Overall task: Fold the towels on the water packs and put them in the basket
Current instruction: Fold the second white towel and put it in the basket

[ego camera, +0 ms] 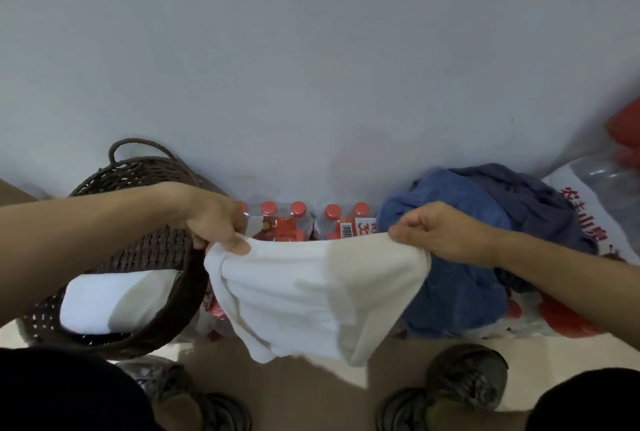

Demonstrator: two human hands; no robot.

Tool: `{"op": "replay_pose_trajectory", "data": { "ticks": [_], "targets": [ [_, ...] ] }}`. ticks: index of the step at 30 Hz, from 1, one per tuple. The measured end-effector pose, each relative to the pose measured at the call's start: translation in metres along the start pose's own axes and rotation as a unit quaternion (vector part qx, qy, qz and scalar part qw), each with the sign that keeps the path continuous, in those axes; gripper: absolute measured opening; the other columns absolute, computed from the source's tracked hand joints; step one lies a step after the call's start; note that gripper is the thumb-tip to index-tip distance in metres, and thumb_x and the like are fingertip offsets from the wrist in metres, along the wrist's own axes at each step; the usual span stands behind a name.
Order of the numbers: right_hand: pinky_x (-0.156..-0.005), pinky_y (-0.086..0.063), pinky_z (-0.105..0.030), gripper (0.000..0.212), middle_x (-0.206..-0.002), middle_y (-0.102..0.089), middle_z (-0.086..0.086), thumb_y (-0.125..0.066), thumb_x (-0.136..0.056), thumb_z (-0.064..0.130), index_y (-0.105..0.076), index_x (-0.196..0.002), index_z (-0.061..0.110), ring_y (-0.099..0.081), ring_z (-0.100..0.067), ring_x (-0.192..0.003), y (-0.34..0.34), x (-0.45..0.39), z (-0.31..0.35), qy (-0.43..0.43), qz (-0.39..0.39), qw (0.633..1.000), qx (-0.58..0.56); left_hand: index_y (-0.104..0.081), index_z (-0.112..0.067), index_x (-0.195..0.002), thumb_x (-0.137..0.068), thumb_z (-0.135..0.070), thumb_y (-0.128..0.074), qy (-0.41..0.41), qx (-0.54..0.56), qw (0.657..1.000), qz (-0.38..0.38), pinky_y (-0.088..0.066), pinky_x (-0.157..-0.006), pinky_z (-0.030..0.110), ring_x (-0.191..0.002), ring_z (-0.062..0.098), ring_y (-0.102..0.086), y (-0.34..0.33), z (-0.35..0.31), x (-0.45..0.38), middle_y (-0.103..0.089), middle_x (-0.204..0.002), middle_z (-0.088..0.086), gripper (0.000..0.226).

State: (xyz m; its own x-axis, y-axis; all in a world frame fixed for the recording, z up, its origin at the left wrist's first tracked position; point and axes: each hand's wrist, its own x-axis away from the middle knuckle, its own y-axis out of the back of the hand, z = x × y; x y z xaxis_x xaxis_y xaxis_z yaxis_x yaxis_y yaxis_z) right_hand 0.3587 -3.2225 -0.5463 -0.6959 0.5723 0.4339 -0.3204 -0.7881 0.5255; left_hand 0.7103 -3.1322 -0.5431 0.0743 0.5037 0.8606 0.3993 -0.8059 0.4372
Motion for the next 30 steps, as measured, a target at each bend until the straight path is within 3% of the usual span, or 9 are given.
{"op": "replay_pose_trajectory", "data": {
  "ticks": [3,6,11,13,16,18,22,26,30],
  "targets": [
    [-0.059,-0.057,-0.026,0.022,-0.076,-0.075,-0.004,-0.081,-0.072,0.032,-0.075,-0.082,0.013,-0.072,-0.017,-0.070,0.008,-0.004,-0.003,-0.014,-0.006,0.990,-0.142,-0.057,-0.014,-0.087,-0.095,-0.034,-0.059,0.029,-0.029,0.997,-0.062,-0.042,-0.051,0.026,-0.053,0.016,-0.047,-0.001,-0.001,-0.007,-0.055,-0.077,0.004,0.021],
    [-0.066,-0.060,-0.033,0.018,-0.084,-0.075,-0.007,-0.086,-0.072,0.023,-0.076,-0.084,0.014,-0.074,-0.023,-0.079,0.015,-0.006,-0.007,-0.041,0.047,0.990,-0.124,-0.058,-0.014,-0.088,-0.094,-0.033,-0.062,0.004,0.018,0.998,-0.055,-0.042,-0.054,0.026,-0.053,0.017,-0.049,0.001,0.001,-0.010,-0.057,-0.074,0.004,0.020],
    [-0.083,-0.059,-0.039,0.026,-0.103,-0.074,-0.014,-0.073,-0.088,0.025,-0.069,-0.107,0.007,-0.070,-0.035,-0.099,0.017,-0.001,-0.019,-0.130,0.223,0.961,-0.099,-0.063,-0.001,-0.093,-0.086,-0.009,-0.069,-0.098,0.244,0.955,0.138,-0.057,-0.076,0.030,-0.081,0.020,-0.070,-0.004,0.009,-0.004,-0.070,-0.083,0.006,0.012],
    [-0.086,-0.058,-0.042,0.027,-0.109,-0.071,-0.018,-0.066,-0.093,0.022,-0.065,-0.115,0.006,-0.069,-0.036,-0.100,0.016,-0.001,-0.020,-0.176,0.298,0.931,-0.115,-0.062,0.001,-0.103,-0.089,-0.007,-0.064,-0.080,0.246,0.941,0.220,-0.059,-0.079,0.039,-0.084,0.028,-0.070,-0.003,0.013,-0.002,-0.068,-0.094,0.016,0.016],
    [-0.080,-0.060,-0.041,0.033,-0.105,-0.072,-0.016,-0.061,-0.097,0.019,-0.058,-0.126,0.004,-0.071,-0.030,-0.091,0.008,-0.004,-0.020,-0.233,0.336,0.903,-0.130,-0.060,-0.006,-0.112,-0.091,-0.014,-0.065,-0.033,0.155,0.955,0.251,-0.059,-0.066,0.031,-0.079,0.025,-0.069,-0.002,0.014,-0.003,-0.067,-0.100,0.017,0.023],
    [-0.074,-0.061,-0.039,0.030,-0.097,-0.073,-0.012,-0.064,-0.095,0.021,-0.061,-0.120,0.005,-0.072,-0.025,-0.083,0.000,-0.009,-0.023,-0.231,0.253,0.931,-0.126,-0.060,-0.004,-0.114,-0.093,-0.020,-0.066,-0.014,0.085,0.978,0.191,-0.056,-0.059,0.027,-0.074,0.023,-0.068,-0.005,0.011,-0.008,-0.070,-0.095,0.016,0.027],
    [-0.068,-0.062,-0.039,0.015,-0.088,-0.070,-0.007,-0.066,-0.094,0.022,-0.069,-0.101,0.010,-0.070,-0.020,-0.076,-0.014,-0.026,-0.035,-0.191,-0.032,0.971,-0.140,-0.063,-0.005,-0.097,-0.096,-0.017,-0.060,-0.019,0.077,0.996,-0.049,-0.055,-0.055,0.025,-0.057,0.018,-0.068,-0.013,0.009,-0.027,-0.074,-0.074,0.011,0.013],
    [-0.069,-0.062,-0.038,0.014,-0.093,-0.072,-0.010,-0.059,-0.098,0.015,-0.068,-0.088,0.018,-0.069,-0.025,-0.087,-0.020,-0.042,-0.039,-0.184,-0.100,0.971,-0.111,-0.070,-0.014,-0.092,-0.089,-0.017,-0.064,-0.066,-0.050,0.967,-0.242,-0.054,-0.070,0.029,-0.075,0.021,-0.068,-0.013,0.010,-0.043,-0.071,-0.083,0.001,0.008],
    [-0.068,-0.057,-0.034,0.017,-0.079,-0.067,-0.004,-0.056,-0.098,0.016,-0.070,-0.088,0.017,-0.062,-0.022,-0.081,-0.016,-0.064,-0.038,-0.160,-0.153,0.975,-0.002,-0.072,-0.013,-0.096,-0.088,-0.013,-0.062,-0.055,-0.047,0.963,-0.260,-0.054,-0.073,0.030,-0.081,0.022,-0.066,-0.008,0.008,-0.061,-0.072,-0.089,0.004,0.013]
  ]
}}
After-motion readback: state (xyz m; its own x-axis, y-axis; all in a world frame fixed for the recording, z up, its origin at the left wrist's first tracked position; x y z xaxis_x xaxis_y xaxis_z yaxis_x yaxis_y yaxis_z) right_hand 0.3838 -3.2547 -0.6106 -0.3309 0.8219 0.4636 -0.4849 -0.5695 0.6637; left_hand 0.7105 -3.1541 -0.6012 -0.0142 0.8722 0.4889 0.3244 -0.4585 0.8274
